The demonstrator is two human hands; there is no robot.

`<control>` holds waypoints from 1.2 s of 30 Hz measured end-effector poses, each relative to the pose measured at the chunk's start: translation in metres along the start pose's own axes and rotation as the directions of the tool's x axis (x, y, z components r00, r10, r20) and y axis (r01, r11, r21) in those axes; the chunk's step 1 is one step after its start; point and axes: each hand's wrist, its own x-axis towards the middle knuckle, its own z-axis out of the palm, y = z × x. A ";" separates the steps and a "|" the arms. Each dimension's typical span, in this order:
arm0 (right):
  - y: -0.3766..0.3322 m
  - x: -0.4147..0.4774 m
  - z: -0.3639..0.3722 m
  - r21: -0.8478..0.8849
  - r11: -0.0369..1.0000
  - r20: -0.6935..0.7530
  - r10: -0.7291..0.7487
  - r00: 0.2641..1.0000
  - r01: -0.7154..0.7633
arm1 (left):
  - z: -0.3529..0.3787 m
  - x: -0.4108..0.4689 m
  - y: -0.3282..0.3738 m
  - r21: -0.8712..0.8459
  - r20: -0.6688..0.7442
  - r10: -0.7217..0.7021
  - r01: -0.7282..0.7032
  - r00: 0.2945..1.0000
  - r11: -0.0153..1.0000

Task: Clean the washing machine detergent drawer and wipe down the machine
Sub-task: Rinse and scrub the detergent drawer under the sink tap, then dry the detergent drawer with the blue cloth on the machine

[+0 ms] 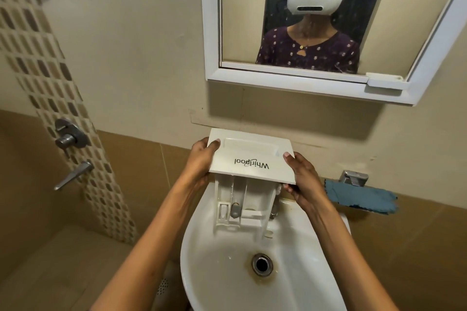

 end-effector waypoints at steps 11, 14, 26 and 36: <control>-0.001 0.007 0.030 -0.190 0.980 0.148 0.084 0.985 -0.055 | -0.034 -0.033 -0.018 0.768 0.078 0.431 -0.330 0.899 0.549; -0.009 0.010 0.066 -0.258 0.965 0.260 0.118 0.958 -0.049 | -0.054 -0.054 -0.008 0.891 0.306 0.368 -0.400 0.878 0.214; 0.022 -0.048 0.255 -0.362 0.925 0.707 0.192 0.680 0.115 | -0.215 -0.169 0.036 0.953 -0.247 0.571 0.090 0.783 0.289; 0.149 -0.197 0.364 -0.560 0.784 0.719 0.299 0.627 0.268 | -0.393 -0.360 0.043 0.630 -0.772 0.528 0.317 0.353 0.709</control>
